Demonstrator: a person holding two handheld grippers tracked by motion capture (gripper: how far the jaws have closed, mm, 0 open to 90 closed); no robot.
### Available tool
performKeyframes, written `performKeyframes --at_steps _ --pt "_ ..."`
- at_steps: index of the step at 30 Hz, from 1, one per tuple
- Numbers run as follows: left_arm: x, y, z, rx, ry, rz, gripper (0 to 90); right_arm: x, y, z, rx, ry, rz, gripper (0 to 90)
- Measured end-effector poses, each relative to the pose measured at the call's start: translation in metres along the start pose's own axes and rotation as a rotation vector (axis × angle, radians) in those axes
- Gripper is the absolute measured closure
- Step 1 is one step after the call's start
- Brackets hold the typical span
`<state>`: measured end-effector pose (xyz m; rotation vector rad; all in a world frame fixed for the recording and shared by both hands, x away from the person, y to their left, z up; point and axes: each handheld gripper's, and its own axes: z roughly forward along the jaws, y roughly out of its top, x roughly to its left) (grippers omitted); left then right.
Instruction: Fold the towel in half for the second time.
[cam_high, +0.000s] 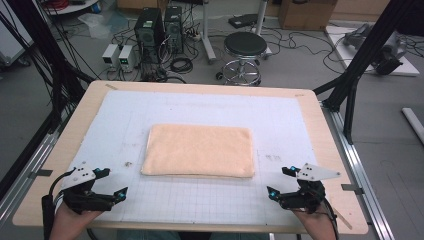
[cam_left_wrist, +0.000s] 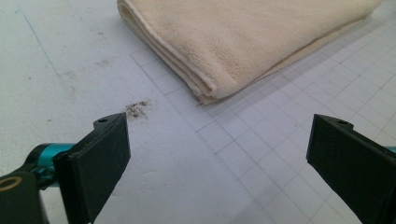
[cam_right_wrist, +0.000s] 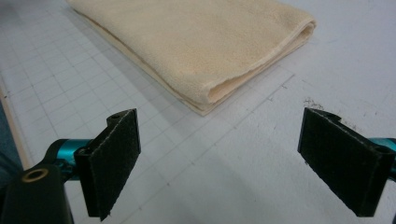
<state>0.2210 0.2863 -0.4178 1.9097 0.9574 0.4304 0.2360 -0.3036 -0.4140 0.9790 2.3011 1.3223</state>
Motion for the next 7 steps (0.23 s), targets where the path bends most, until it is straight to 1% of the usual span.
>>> performKeyframes --at_steps 2,3,5,7 --pt "-0.0003 0.0005 -0.0005 -0.003 0.002 0.003 6.7 0.0004 -0.0015 -0.0029 -0.008 -0.004 0.001 12.4" --pt "-0.0002 0.0005 -0.0006 -0.006 0.005 -0.002 6.8 0.0002 -0.0017 -0.0038 -0.011 -0.003 0.004 12.4" --pt "0.0008 0.0003 -0.0015 -0.011 0.007 -0.005 6.8 -0.0006 -0.0018 -0.0039 -0.017 -0.002 0.003 12.4" --pt "0.0024 -0.0007 -0.0026 -0.014 0.015 -0.005 6.8 -0.0005 -0.0021 -0.0035 -0.014 -0.001 0.012 12.4"
